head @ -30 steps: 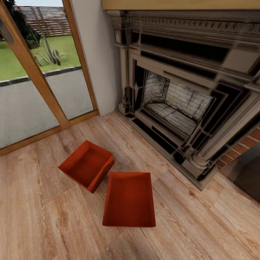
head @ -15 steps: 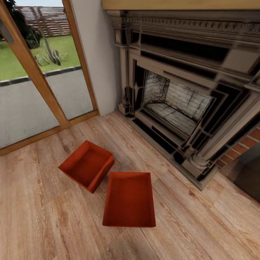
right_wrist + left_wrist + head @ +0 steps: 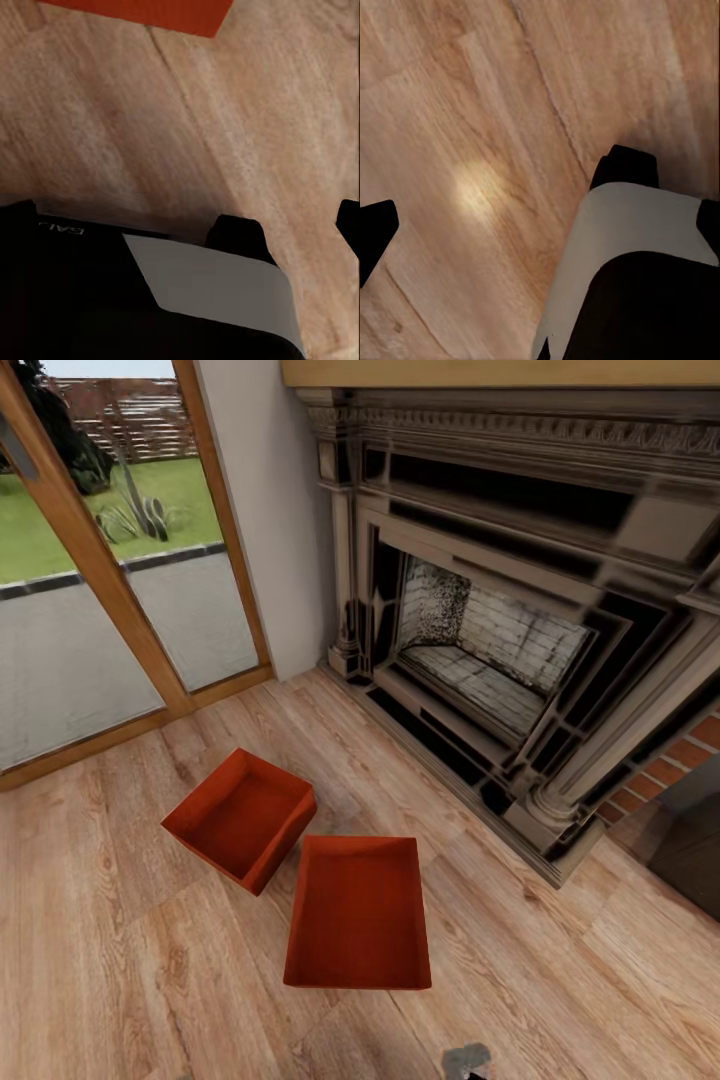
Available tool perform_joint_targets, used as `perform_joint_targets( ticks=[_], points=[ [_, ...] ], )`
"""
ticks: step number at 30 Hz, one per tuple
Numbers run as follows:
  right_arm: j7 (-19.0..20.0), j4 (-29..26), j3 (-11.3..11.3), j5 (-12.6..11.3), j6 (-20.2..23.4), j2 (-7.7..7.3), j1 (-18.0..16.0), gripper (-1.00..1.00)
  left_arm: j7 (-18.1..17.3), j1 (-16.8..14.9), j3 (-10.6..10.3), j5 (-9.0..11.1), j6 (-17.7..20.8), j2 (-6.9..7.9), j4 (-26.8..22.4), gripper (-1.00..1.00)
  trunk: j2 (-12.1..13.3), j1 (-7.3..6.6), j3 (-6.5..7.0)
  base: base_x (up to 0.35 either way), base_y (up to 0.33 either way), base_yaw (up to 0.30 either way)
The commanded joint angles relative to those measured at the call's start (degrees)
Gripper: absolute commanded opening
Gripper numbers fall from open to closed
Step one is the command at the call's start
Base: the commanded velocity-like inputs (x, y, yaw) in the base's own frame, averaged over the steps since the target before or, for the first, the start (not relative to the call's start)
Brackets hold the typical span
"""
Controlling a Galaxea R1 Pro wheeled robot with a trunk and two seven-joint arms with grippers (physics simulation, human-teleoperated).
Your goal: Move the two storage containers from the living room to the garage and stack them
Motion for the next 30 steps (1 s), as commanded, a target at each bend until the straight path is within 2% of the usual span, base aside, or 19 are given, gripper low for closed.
perform_joint_targets(
  ticks=[1, 3, 4, 6, 7, 8, 9, 10, 11, 14, 18, 21, 23, 27, 30],
  points=[
    [-1.6, 0.04, 0.44, -0.73, 0.11, 0.29, -1.08, 1.0, 0.54, -1.09, -0.01, 0.58, 1.16, -0.01, -0.13, 1.0, -0.02, -0.01, -0.05, 0.0, 0.0, 0.0],
    [-4.17, 0.19, 0.42, -0.86, 0.32, 1.17, -4.01, 1.0, 1.23, -4.44, 0.0, 0.78, 2.8, -0.21, -0.09, 1.0, -0.02, -0.01, -0.05, 0.0, 0.0, 0.0],
    [-5.4, 0.31, 0.38, -0.9, 0.32, 2.07, -5.76, 1.0, 1.54, -6.68, 0.0, 0.87, 3.45, -0.66, 0.0, 1.0, -0.02, -0.01, -0.05, 0.0, 0.0, 0.0],
    [-6.78, 0.97, 0.37, -0.93, 0.31, 4.12, -8.82, 1.0, 3.31, -11.13, -0.05, 0.95, 4.29, -2.87, 0.8, 1.0, -0.02, -0.01, -0.05, 0.0, 0.0, 0.0],
    [-8.24, 3.76, 0.05, -2.01, 0.02, 4.57, -14.4, 1.0, 11.96, -16.62, -0.18, 0.49, 5.31, -8.69, 3.48, 1.0, -0.02, -0.01, -0.05, 0.0, 0.0, 0.0],
    [-8.56, 4.42, -0.16, -2.43, -0.22, 4.57, -15.35, 1.0, 13.3, -17.28, -0.21, 0.4, 5.33, -9.6, 3.78, 1.0, -0.02, -0.01, -0.05, 0.0, 0.0, 0.0],
    [-9.2, 5.58, -0.69, -3.38, -0.93, 4.57, -17.0, 1.0, 15.25, -18.28, -0.26, 0.25, 5.27, -11.28, 4.14, 1.0, -0.02, -0.01, -0.05, 0.0, 0.0, 0.0],
    [-9.49, 6.0, -0.96, -3.88, -1.38, 4.57, -17.61, 1.0, 15.93, -18.64, -0.28, 0.21, 5.24, -11.99, 4.21, 1.0, -0.02, -0.01, -0.05, 0.0, 0.0, 0.0],
    [-10.17, 7.08, -1.74, -5.71, -4.0, 4.57, -19.08, 1.0, 17.49, -19.48, -0.41, 0.22, 4.84, -13.73, 4.5, 1.0, -0.02, -0.01, -0.05, 0.0, 0.0, 0.0],
    [-10.49, 8.1, -2.34, -6.92, -6.64, 4.57, -19.76, 1.0, 18.19, -19.88, -0.65, 0.29, 2.97, -14.38, 5.17, 1.0, -0.02, -0.01, -0.05, 0.0, 0.0, 0.0],
    [-10.17, 10.66, -2.94, -7.68, -8.09, 4.57, -20.03, 1.0, 18.44, -20.04, -1.11, 0.19, -2.83, -14.62, 6.72, 1.0, -0.02, -0.01, -0.05, 0.0, 0.0, 0.0],
    [-10.04, 11.4, -2.8, -7.63, -8.37, 4.57, -20.07, 1.0, 18.5, -20.06, -1.24, 0.24, -5.24, -14.73, 8.33, 1.0, -0.02, -0.01, -0.05, 0.0, 0.0, 0.0],
    [-9.89, 11.8, -2.55, -7.35, -8.77, 4.57, -20.08, 1.0, 18.57, -20.07, -1.27, 0.21, -8.36, -14.89, 11.24, 1.0, -0.02, -0.01, -0.05, 0.0, 0.0, 0.0],
    [-9.57, 11.98, -2.37, -7.17, -8.97, 4.57, -20.09, 1.0, 18.49, -20.07, -1.43, -0.08, -12.02, -15.0, 13.05, 1.0, -0.02, -0.01, -0.05, 0.0, 0.0, 0.0],
    [-9.42, 12.01, -2.3, -7.01, -9.03, 4.57, -20.09, 1.0, 17.94, -20.07, -3.06, -1.16, -12.58, -14.96, 13.34, 1.0, -0.02, -0.01, -0.05, 0.012, 0.0, 0.0]
  ],
)
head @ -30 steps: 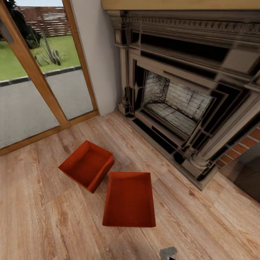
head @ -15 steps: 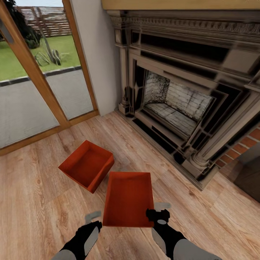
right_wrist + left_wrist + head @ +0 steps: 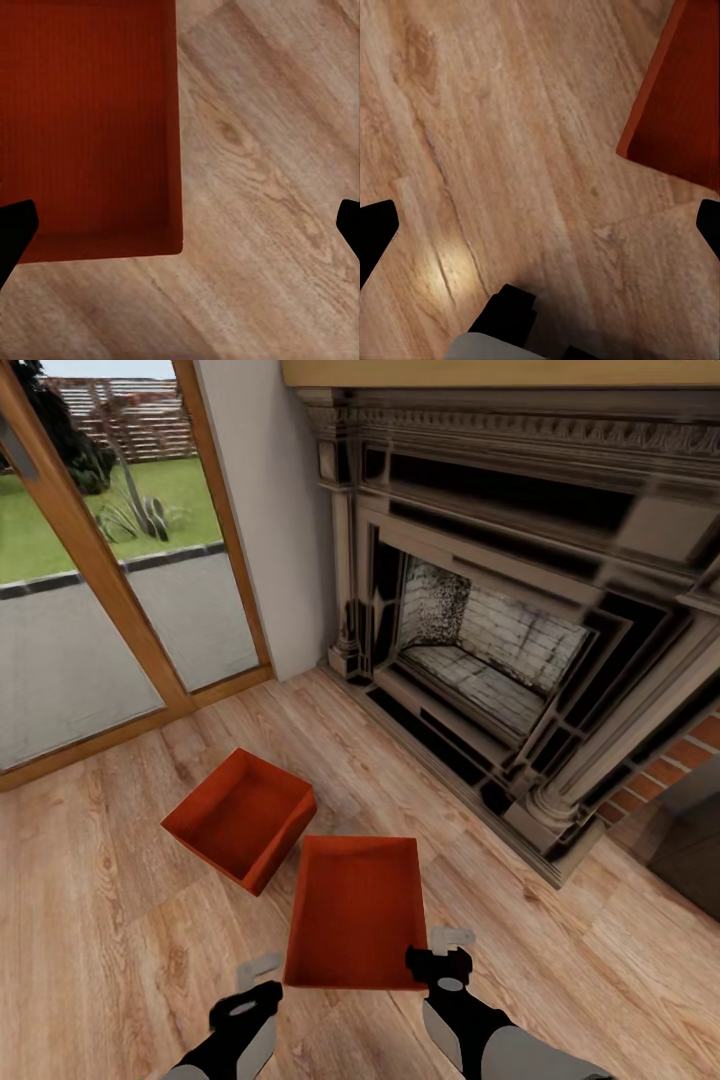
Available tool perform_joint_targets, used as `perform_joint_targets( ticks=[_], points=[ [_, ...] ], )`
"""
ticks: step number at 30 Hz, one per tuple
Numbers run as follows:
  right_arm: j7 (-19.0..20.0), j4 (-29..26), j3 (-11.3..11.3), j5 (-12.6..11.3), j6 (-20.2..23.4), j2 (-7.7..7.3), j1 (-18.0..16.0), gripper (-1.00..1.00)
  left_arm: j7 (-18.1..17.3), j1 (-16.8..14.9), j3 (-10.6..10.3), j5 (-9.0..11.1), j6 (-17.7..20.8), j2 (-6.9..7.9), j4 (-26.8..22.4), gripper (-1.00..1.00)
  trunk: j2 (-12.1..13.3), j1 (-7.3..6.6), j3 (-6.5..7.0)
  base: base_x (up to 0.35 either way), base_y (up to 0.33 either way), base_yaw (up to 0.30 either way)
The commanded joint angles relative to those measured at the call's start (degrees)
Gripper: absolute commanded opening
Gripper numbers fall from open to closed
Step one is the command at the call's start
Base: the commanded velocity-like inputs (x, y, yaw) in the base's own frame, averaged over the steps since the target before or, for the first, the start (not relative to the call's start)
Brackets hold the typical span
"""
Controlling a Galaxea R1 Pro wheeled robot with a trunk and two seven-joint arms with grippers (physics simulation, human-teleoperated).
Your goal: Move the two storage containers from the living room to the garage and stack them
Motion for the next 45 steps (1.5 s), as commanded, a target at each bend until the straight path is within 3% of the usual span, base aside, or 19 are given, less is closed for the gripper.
perform_joint_targets(
  ticks=[1, 6, 15, 18, 19, 21, 22, 25, 29, 45],
  points=[
    [-0.19, 0.06, 0.52, -0.58, -0.29, 0.0, -0.04, 1.0, -0.24, -0.02, -1.07, 0.25, -0.18, 0.05, 0.06, 1.0, -0.02, 0.0, -0.03, 0.061, 0.0, 0.0],
    [0.07, 0.07, 0.65, -0.54, -0.33, 0.0, -0.04, 1.0, -2.51, -0.02, -2.61, -0.31, 0.02, 0.37, -0.65, 1.0, -0.02, 0.0, -0.03, 0.07, 0.0, 0.0],
    [0.13, 0.07, 0.67, -0.54, -0.33, 0.0, -0.04, 1.0, -3.4, -0.02, -2.79, -0.44, 2.58, 1.06, -4.59, 1.0, -0.02, 0.0, -0.03, 0.007, 0.0, 0.0],
    [0.24, 0.18, 0.58, -0.54, -0.69, 0.0, -0.04, 1.0, -7.74, -0.02, -2.8, -0.39, 3.68, 1.66, -4.07, 1.0, -0.02, 0.0, -0.03, 0.0, 0.0, 0.0],
    [1.14, 2.73, 0.57, -0.48, -2.52, 0.0, -0.04, 1.0, -11.4, -0.02, -2.72, -0.08, 2.92, 2.84, -1.41, 1.0, -0.02, 0.0, -0.03, 0.0, 0.0, 0.0],
    [2.51, 4.18, 0.56, -0.49, -4.43, 0.0, -0.04, 1.0, -12.36, -0.02, -2.74, 0.0, 1.71, 3.32, 0.4, 1.0, -0.02, 0.0, -0.03, 0.0, 0.0, 0.0],
    [3.61, 5.1, 0.56, -0.52, -5.85, 0.0, -0.04, 1.0, -12.99, -0.02, -2.86, -0.26, -4.31, 3.61, 1.98, 1.0, -0.02, 0.0, -0.03, 0.0, 0.0, 0.0],
    [3.8, 5.31, 0.55, -0.52, -6.1, 0.0, -0.04, 1.0, -13.02, -0.02, -3.01, -0.49, -11.17, 3.53, 3.37, 1.0, -0.02, 0.0, -0.03, 0.0, 0.0, 0.0],
    [3.83, 5.34, 0.53, -0.53, -6.13, 0.0, -0.04, 1.0, -13.03, -0.02, -2.98, -0.47, -12.77, 3.44, 4.11, 1.0, -0.02, 0.0, -0.03, 0.0, 0.0, 0.0],
    [3.83, 5.34, 0.51, -0.54, -6.13, 0.0, -0.04, 1.0, -12.57, -0.02, -2.62, 0.18, -13.14, 3.39, 4.13, 1.0, -0.02, 0.0, -0.03, 0.0, 0.0, 0.0]
  ],
)
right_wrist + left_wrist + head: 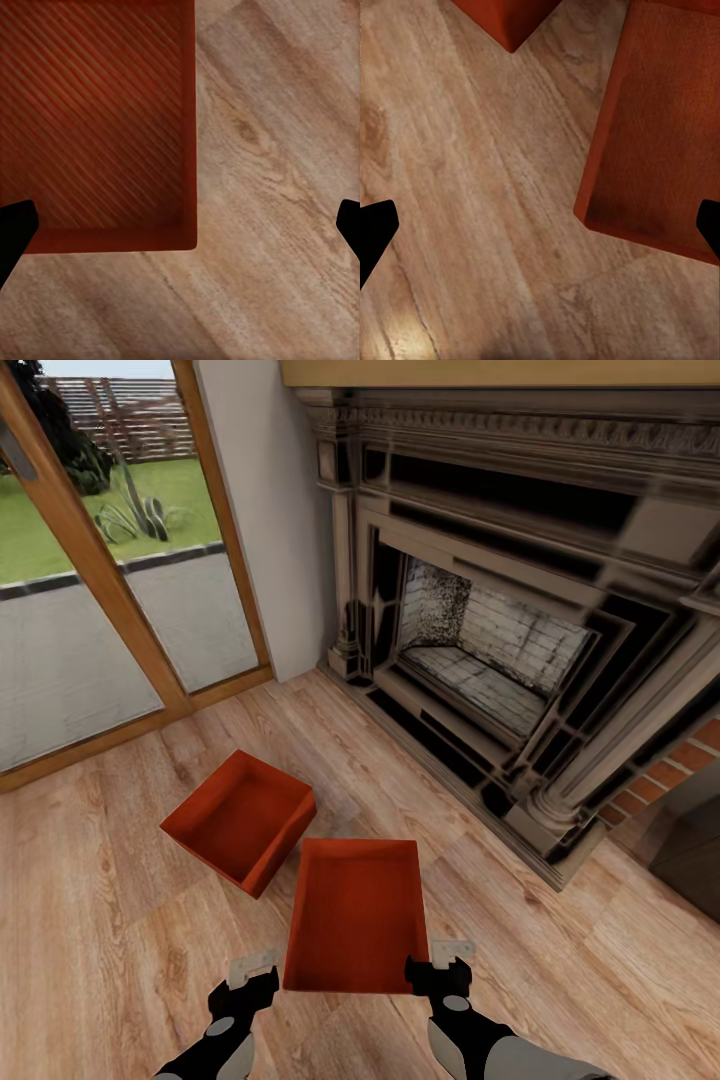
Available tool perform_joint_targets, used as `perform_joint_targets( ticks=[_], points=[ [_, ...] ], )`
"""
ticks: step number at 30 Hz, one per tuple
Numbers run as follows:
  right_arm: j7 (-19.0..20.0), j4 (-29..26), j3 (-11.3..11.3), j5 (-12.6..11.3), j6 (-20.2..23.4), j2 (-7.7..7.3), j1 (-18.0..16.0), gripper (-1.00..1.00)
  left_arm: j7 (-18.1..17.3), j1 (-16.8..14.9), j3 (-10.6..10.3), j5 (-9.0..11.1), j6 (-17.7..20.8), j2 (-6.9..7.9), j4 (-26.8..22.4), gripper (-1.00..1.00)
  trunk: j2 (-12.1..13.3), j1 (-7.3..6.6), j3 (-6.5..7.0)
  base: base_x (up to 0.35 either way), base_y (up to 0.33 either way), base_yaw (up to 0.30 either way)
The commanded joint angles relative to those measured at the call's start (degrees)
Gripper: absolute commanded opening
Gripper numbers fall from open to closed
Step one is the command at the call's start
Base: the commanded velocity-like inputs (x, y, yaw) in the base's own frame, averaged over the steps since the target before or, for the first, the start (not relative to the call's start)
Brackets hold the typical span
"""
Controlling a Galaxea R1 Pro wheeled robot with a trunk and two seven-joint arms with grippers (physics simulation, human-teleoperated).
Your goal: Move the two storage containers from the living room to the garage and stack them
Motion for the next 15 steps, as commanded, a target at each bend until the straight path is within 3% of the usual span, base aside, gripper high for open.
perform_joint_targets(
  ticks=[1, 7, 15],
  points=[
    [-0.17, 0.06, 0.5, -0.57, -0.21, 0.01, -0.03, 1.0, 0.28, -0.03, -0.47, 0.46, -0.19, 0.03, 0.04, 1.0, -0.02, 0.0, -0.03, 0.046, 0.0, 0.0],
    [-0.17, 0.04, 0.49, -0.55, -0.29, 0.01, -0.03, 1.0, -0.11, -0.03, -0.74, -0.07, -0.24, 0.09, 0.04, 1.0, -0.02, 0.0, -0.03, 0.178, 0.0, 0.0],
    [-0.17, 0.04, 0.46, -0.41, -0.3, 0.01, -0.03, 1.0, 0.39, -0.03, -0.4, 0.58, -1.71, 0.02, 0.06, 1.0, -0.02, 0.0, -0.03, 0.025, 0.0, 0.0]
  ],
)
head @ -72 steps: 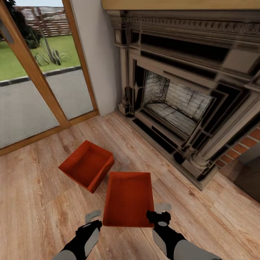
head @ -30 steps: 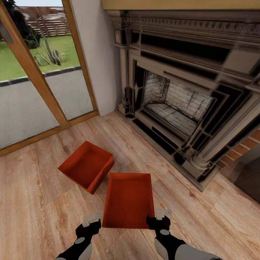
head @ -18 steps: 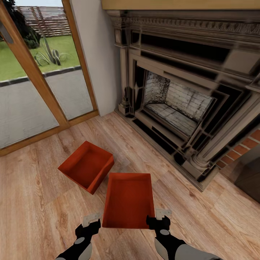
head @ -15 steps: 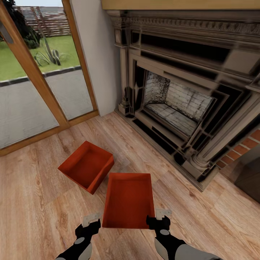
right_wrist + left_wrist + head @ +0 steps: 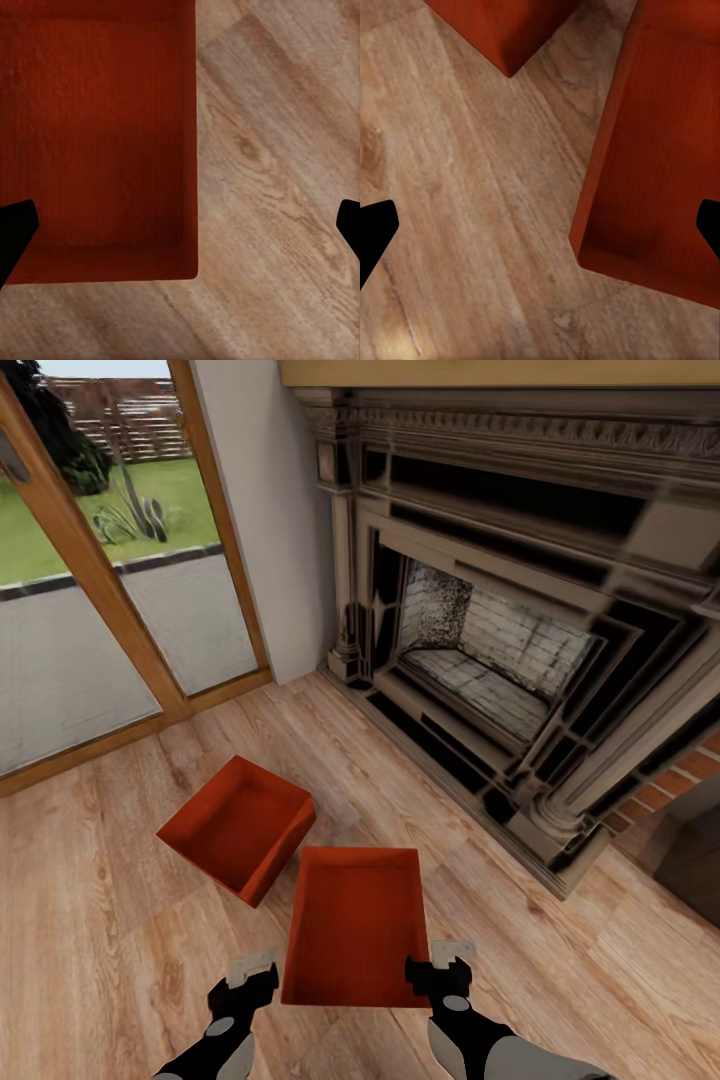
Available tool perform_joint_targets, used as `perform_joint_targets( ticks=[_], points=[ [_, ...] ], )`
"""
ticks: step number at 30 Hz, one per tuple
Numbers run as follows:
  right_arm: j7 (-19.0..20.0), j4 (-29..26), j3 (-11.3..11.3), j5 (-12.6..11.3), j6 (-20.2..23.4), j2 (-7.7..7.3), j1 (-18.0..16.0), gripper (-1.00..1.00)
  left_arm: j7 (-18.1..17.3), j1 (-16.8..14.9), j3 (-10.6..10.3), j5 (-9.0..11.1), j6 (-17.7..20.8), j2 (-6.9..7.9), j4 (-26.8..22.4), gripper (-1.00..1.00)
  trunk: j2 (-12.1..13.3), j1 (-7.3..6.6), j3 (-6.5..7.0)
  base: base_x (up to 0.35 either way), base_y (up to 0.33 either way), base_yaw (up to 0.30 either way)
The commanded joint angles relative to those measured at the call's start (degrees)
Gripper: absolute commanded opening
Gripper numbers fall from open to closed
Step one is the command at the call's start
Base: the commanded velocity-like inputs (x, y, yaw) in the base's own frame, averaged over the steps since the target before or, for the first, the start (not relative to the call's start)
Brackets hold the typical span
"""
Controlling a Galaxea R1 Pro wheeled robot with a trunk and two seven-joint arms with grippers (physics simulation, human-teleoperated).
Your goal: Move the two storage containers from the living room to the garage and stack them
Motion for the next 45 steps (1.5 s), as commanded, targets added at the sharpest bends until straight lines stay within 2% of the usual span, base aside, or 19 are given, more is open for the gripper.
perform_joint_targets(
  ticks=[1, 5, 8, 9, 15, 22, 32, 35, 36, 38, 41, 45],
  points=[
    [-0.17, 0.04, 0.49, -0.56, -0.21, 0.01, -0.03, 1.0, 0.38, -0.03, -0.44, 0.46, -0.22, 0.01, 0.05, 1.0, -0.02, 0.0, -0.03, 0.003, 0.0, 0.0],
    [-0.17, 0.08, 0.49, -0.55, -0.21, 0.01, -0.03, 1.0, 0.58, -0.03, -0.25, 1.82, -0.31, 0.1, 0.02, 1.0, -0.02, 0.0, -0.03, 0.001, 0.0, 0.0],
    [-0.17, 0.08, 0.48, -0.55, -0.21, 0.01, -0.03, 1.0, 0.49, -0.03, -0.41, 7.66, -0.33, 0.23, 0.01, 1.0, -0.02, 0.0, -0.03, 0.0, 0.0, 0.0],
    [-0.17, 0.06, 0.48, -0.55, -0.21, 0.01, -0.03, 1.0, 0.35, -0.03, -0.6, 8.41, -0.35, 0.24, -0.01, 1.0, -0.02, 0.0, -0.03, 0.0, 0.0, 0.0],
    [-0.21, 0.08, 0.41, -0.51, -1.12, 0.01, -0.03, 1.0, 0.53, -0.03, -0.72, 9.1, -0.61, 0.14, 0.05, 1.0, -0.02, 0.0, -0.03, 0.0, 0.0, 0.0],
    [-0.72, 0.08, 0.4, -0.74, -2.1, 0.01, -0.03, 1.0, 0.7, -0.03, -0.71, 8.99, -3.28, 0.03, 0.16, 1.0, -0.02, 0.0, -0.03, 0.0, 0.0, 0.0],
    [-0.61, 0.08, 0.31, -0.92, -2.15, 0.01, -0.03, 1.0, 0.62, -0.03, -0.99, 8.39, -3.79, -0.25, 0.72, 1.0, -0.02, 0.0, -0.03, 0.0, 0.0, 0.0],
    [-0.51, 0.08, 0.31, -0.64, -2.09, 0.01, -0.03, 1.0, 0.33, -0.03, -2.02, 7.01, -3.75, -0.27, 1.05, 1.0, -0.02, 0.0, -0.03, 0.0, 0.0, 0.0],
    [-0.48, 0.08, 0.31, -0.57, -2.08, 0.01, -0.03, 1.0, 0.16, -0.03, -3.2, 5.39, -3.67, -0.29, 1.36, 1.0, -0.02, 0.0, -0.03, 0.0, 0.0, 0.0],
    [-0.5, 0.08, 0.31, -0.54, -2.09, 0.01, -0.03, 1.0, -0.02, -0.03, -6.76, 0.76, -3.32, -0.33, 2.48, 1.0, -0.02, 0.0, -0.03, 0.0, 0.0, 0.0],
    [-0.51, 0.08, 0.31, -0.58, -2.12, 0.01, -0.03, 1.0, -0.1, -0.03, -9.83, -3.23, -3.14, -0.35, 3.41, 1.0, -0.02, 0.0, -0.03, 0.0, 0.0, 0.0],
    [-0.52, 0.08, 0.31, -0.62, -2.14, 0.01, -0.03, 1.0, -0.17, -0.03, -10.94, -4.73, -3.25, -0.31, 3.72, 1.0, -0.02, 0.0, -0.03, 0.0, 0.0, 0.0]
  ],
)
